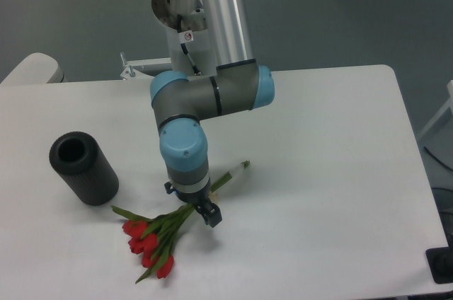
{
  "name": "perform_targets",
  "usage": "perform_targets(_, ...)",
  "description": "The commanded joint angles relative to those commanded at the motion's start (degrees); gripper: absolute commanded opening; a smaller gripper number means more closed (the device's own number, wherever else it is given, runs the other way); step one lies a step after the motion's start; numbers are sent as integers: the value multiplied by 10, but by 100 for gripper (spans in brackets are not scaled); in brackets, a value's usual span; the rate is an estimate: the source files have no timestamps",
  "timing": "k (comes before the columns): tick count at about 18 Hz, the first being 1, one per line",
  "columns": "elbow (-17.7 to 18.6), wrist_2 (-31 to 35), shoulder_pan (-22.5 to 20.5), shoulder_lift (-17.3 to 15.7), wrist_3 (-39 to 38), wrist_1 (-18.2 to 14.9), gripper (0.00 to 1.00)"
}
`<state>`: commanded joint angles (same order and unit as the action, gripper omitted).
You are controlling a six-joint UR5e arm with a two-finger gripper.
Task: Pick up the flowers from the table
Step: 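Move the gripper down onto the green tulip stems, then close the gripper around the tulip stems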
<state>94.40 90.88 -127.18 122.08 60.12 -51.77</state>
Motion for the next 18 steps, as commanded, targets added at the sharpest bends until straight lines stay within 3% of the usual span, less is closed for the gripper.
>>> perform_targets(2, -1, 2, 0, 2, 0, -1, 78)
perform_targets(5, -3, 0, 0, 2, -1, -1, 37)
perform_targets(7, -9, -2, -1, 2, 0, -1, 24)
perform_targets(12, -11, -1, -1, -1, -25, -2, 2)
perform_targets(18, -11, 2, -8, -13, -37, -5, 0)
